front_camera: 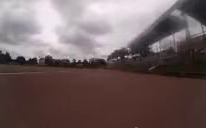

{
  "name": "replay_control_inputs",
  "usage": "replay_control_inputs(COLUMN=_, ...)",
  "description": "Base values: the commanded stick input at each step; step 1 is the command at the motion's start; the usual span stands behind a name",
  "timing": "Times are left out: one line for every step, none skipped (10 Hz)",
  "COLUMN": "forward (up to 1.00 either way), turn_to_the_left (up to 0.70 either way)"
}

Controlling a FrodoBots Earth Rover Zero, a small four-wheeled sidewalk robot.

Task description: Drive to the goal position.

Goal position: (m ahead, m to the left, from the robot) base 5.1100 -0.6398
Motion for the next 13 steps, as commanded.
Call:
replay_control_inputs(forward=0.7, turn_to_the_left=0.0)
replay_control_inputs(forward=0.7, turn_to_the_left=0.0)
replay_control_inputs(forward=0.7, turn_to_the_left=-0.14)
replay_control_inputs(forward=0.7, turn_to_the_left=-0.35)
replay_control_inputs(forward=0.7, turn_to_the_left=-0.35)
replay_control_inputs(forward=0.7, turn_to_the_left=-0.35)
replay_control_inputs(forward=0.7, turn_to_the_left=-0.35)
replay_control_inputs(forward=0.7, turn_to_the_left=-0.13)
replay_control_inputs(forward=0.7, turn_to_the_left=0.0)
replay_control_inputs(forward=0.7, turn_to_the_left=0.0)
replay_control_inputs(forward=0.7, turn_to_the_left=0.0)
replay_control_inputs(forward=0.7, turn_to_the_left=0.0)
replay_control_inputs(forward=0.7, turn_to_the_left=0.0)
